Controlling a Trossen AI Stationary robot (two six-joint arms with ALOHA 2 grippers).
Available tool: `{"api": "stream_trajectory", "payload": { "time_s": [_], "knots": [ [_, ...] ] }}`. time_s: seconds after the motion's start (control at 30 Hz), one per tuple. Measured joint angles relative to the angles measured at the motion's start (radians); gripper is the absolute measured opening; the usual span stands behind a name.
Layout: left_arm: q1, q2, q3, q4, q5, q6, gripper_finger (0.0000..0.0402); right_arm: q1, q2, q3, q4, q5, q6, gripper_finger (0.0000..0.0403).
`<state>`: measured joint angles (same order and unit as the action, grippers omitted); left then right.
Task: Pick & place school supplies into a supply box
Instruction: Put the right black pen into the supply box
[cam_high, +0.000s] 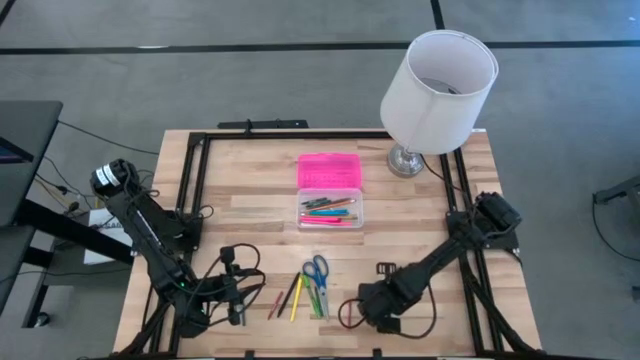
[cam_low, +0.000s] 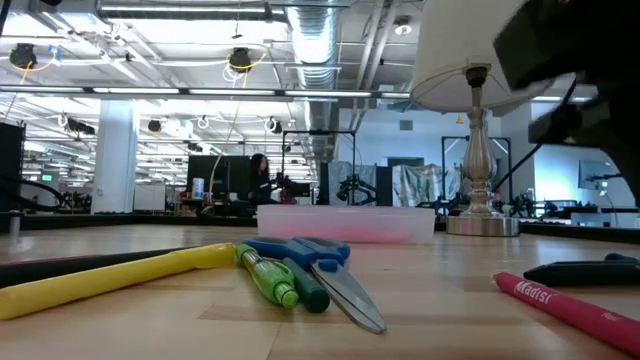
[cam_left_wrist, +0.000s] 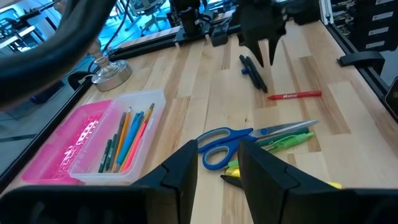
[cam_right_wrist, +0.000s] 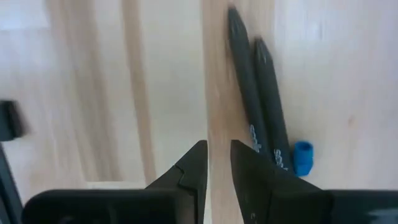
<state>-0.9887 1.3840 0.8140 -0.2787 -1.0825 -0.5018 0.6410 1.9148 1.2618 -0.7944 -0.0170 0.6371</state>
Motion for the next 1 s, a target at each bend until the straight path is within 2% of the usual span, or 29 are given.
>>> {"api": "stream_trajectory", "payload": {
  "time_s": [0.23,0.37,0.5,0.73,1.0],
  "knots": [
    [0.002,0.009,0.000,-0.001,0.001,0.000,0.0109,0.033,0.000,0.072,-0.151,0.119,-0.029,0.0063],
    [0.002,0.009,0.000,-0.001,0.000,0.001,0.0109,0.048,0.002,0.072,-0.188,0.132,-0.012,0.0063],
    [0.002,0.009,0.000,0.000,0.000,0.001,0.0109,0.053,0.004,0.037,-0.163,0.181,-0.017,0.0063],
    [0.002,0.009,0.000,0.000,-0.003,0.011,0.0109,0.052,0.005,-0.028,-0.088,0.175,-0.017,0.0063],
    [0.002,0.009,0.000,0.000,-0.004,0.011,0.0109,0.052,0.005,-0.029,-0.050,0.174,-0.017,0.0063]
  ]
}}
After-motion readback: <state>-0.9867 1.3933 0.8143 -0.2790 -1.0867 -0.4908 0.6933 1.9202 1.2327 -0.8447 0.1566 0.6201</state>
